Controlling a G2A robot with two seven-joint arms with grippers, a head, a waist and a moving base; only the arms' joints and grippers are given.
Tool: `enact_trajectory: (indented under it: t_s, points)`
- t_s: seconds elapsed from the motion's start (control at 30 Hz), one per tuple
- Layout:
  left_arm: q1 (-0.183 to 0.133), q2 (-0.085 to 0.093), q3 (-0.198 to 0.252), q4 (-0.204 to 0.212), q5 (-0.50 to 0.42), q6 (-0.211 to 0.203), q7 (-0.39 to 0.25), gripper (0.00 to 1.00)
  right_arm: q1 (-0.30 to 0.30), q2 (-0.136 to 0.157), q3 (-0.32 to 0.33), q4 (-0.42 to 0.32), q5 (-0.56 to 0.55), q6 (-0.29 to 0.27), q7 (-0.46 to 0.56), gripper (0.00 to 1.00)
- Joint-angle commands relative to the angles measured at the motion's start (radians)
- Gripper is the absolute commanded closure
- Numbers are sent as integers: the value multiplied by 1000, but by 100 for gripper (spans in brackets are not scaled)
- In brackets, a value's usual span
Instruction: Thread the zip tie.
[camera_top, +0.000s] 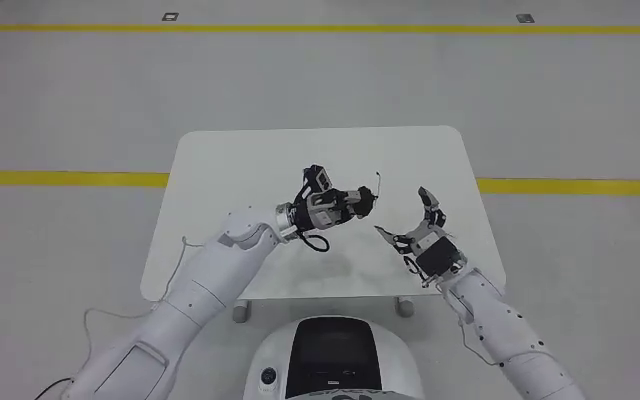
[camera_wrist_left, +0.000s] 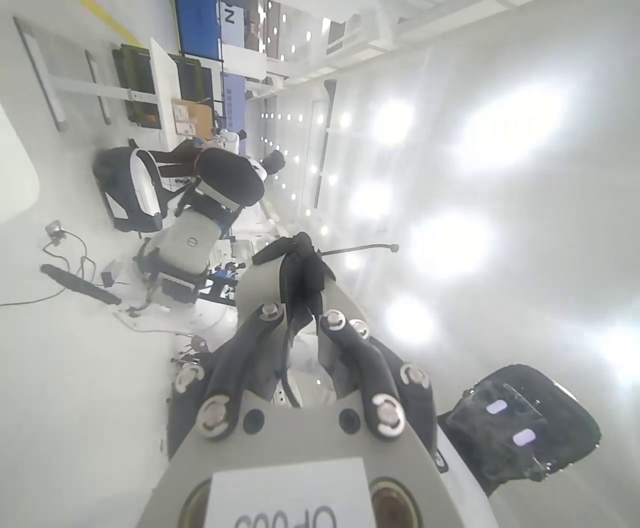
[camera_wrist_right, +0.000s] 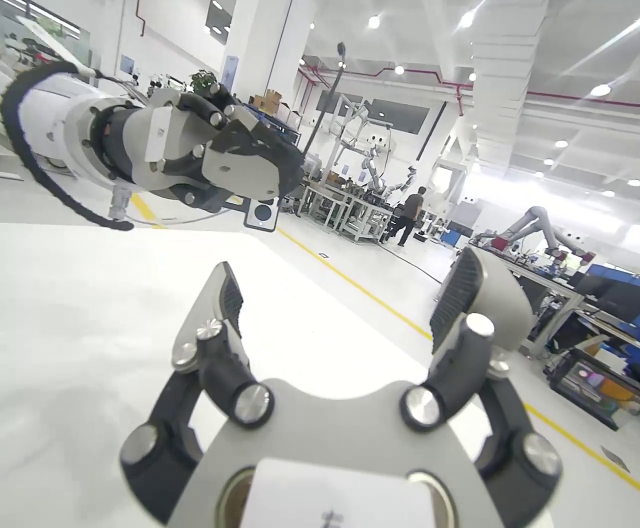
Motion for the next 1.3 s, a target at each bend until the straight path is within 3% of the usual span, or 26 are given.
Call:
enact_trajectory:
  t_s: [0.0, 0.17, 0.23, 0.5, 0.57, 0.77, 1.0, 1.03, 1.07, 1.1, 1.27]
  points:
    - [-3, -1, 1, 4, 15, -7, 7, 100, 2, 1, 0, 2, 0, 2, -2, 0]
    - [-1, -1, 2, 3, 13, -6, 12, 100, 3, 0, -1, -3, 0, 2, 2, 0]
    - [12, -2, 1, -12, -10, 14, 31, 100, 3, 0, -8, -16, 0, 7, -9, 0]
    - [39, -7, -11, -25, -133, 99, 24, 100, 57, 45, -116, 24, 0, 160, -116, 0]
    - [33, -7, -11, -25, -121, 96, 6, 100, 71, 55, -141, 41, 0, 210, -135, 0]
    - [33, -7, -11, -25, -121, 96, 6, 100, 71, 55, -141, 41, 0, 210, -135, 0]
    - [33, -7, -11, -25, -121, 96, 6, 100, 74, 55, -165, 21, 0, 277, -158, 0]
    - [33, -7, -11, -25, -121, 96, 6, 100, 75, 54, -171, 24, 0, 284, -159, 16]
    - [33, -7, -11, -25, -121, 96, 6, 100, 78, 54, -177, 28, 0, 289, -157, 38]
    - [33, -7, -11, -25, -121, 96, 6, 100, 81, 53, -183, 31, 0, 293, -155, 50]
    - [33, -7, -11, -25, -121, 96, 6, 100, 93, 47, -202, 44, 0, 299, -159, 65]
